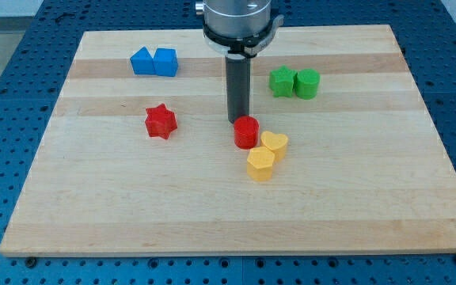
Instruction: Push the red star to the red circle
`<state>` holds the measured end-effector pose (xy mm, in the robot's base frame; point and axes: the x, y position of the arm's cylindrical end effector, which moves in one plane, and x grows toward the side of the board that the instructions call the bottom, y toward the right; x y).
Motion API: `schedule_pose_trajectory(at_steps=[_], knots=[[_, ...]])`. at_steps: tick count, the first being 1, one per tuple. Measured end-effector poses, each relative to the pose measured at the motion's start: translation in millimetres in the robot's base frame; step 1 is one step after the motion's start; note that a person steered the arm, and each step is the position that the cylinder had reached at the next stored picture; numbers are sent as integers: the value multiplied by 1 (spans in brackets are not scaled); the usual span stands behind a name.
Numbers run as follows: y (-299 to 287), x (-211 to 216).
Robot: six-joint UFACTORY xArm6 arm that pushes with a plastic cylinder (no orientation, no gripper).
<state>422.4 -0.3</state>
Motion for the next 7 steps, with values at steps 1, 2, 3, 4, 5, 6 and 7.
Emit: schedule_pose_trajectory(at_steps=[1, 2, 3, 4, 5, 6, 7], knots=[[0, 7], [4, 9], [13, 10], [16, 11], [6, 4], [-54, -25], [-133, -40]])
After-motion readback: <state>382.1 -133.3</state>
